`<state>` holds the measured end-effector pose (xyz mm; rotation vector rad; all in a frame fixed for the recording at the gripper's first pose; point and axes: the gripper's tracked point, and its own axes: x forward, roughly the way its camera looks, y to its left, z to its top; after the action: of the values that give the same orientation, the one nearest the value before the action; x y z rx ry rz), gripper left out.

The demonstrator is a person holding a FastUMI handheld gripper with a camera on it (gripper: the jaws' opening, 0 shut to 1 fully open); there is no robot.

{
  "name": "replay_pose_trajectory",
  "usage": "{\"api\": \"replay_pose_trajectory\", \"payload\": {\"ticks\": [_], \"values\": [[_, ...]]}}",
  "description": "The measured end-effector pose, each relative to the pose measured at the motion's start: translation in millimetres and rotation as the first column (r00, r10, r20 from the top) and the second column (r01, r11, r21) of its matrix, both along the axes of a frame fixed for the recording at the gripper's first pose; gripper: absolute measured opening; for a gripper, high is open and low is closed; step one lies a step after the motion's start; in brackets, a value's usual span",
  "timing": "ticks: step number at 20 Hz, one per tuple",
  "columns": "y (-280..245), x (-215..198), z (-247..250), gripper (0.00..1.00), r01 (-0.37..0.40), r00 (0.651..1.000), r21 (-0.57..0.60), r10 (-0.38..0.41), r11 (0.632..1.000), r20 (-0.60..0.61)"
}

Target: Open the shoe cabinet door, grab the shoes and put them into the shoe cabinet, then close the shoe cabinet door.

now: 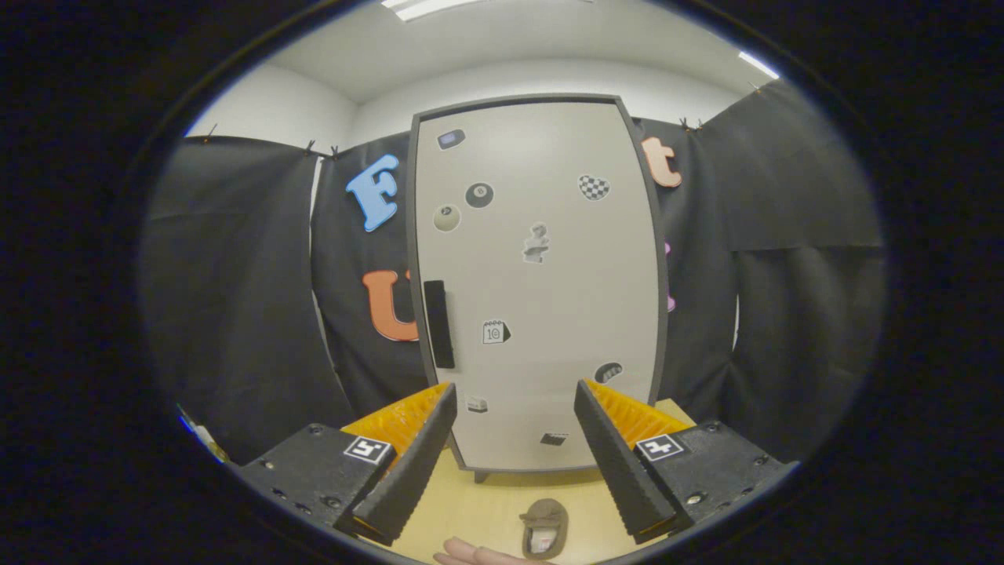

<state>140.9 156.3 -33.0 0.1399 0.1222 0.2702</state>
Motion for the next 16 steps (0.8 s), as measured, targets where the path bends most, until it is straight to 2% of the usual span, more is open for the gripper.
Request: {"api": "replay_pose_trajectory", "payload": {"ticks": [3, 5, 9, 16], "values": [[29.7, 23.7, 8.0, 0.98, -0.055, 0.998, 0.030, 0.054, 0.998, 0.026], [52.2, 34.4, 6.3, 0.99, -0.110, 0.993, 0.003, 0.110, 0.994, 0.038], [90.7, 61.7, 2.8, 0.99, -0.172, 0.983, -0.005, 0.172, 0.985, 0.064], [126.9, 134.2, -6.6, 0.99, -0.138, 0.988, -0.003, 0.137, 0.990, 0.064]]}}
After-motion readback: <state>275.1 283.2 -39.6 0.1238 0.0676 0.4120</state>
